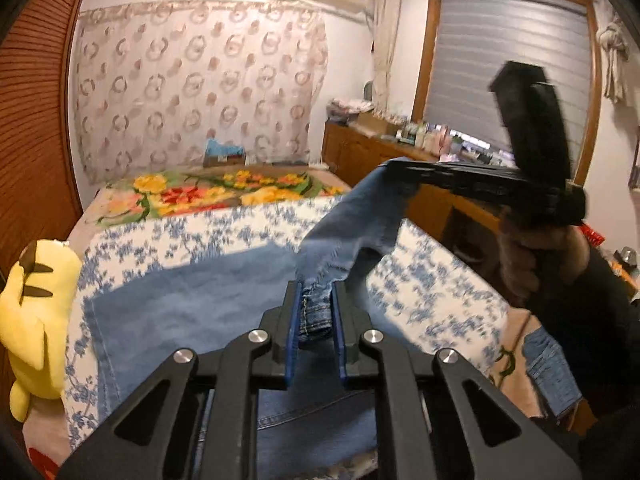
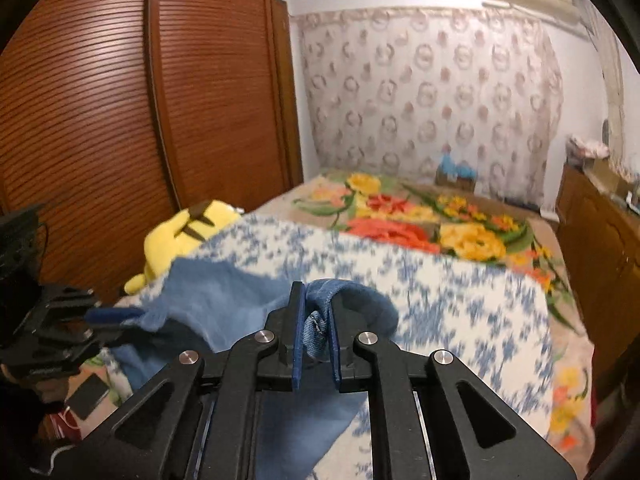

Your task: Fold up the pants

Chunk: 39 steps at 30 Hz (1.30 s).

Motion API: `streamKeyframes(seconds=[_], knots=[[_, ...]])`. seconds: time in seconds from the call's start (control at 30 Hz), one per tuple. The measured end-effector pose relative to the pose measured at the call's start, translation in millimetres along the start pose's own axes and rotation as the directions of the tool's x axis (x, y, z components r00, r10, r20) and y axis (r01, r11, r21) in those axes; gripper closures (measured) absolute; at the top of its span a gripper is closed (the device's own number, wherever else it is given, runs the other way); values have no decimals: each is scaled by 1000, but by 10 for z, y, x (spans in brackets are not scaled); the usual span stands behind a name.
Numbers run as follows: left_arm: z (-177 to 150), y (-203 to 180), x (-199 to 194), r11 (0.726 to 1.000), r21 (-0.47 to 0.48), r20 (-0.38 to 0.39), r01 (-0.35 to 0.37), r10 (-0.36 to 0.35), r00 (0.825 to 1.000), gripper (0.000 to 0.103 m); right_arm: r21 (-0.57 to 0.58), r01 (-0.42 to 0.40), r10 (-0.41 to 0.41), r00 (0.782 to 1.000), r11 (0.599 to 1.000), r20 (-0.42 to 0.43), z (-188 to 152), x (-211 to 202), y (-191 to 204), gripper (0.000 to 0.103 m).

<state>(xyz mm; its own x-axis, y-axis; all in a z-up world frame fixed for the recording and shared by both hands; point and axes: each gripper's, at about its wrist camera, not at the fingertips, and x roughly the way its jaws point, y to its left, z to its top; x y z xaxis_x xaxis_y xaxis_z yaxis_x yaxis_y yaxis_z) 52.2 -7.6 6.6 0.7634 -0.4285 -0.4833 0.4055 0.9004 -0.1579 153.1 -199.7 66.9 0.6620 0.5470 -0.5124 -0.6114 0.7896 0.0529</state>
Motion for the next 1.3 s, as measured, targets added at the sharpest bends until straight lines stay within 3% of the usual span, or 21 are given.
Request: streamKeyframes(seconds=[0.33,0.6,0.97,1.07,1.3], knots=[[69,102,-469,998,-3,73,-64,64,995,95,-61,-98,102,993,993,62,502,92,415,97],[-283,402,-629,994,-64,51,-85,88,995,95,-126,-177,183,983,976,34,724,479,916,97],[-916,901,-441,974,-177,-61,-140,131,989,96,-135,-236,219,967,962,-128,344,1471,1481,97],[-1105,937,-312,964,-158,-115,-215,198,973,96,-113,-237,218,963,965,-155,237,1674,1559,97],[-1272,1083,-233,956,-216,-140,-200,173,975,96,-87,-229,207,957,970,-204,-2,1981,1656,97]])
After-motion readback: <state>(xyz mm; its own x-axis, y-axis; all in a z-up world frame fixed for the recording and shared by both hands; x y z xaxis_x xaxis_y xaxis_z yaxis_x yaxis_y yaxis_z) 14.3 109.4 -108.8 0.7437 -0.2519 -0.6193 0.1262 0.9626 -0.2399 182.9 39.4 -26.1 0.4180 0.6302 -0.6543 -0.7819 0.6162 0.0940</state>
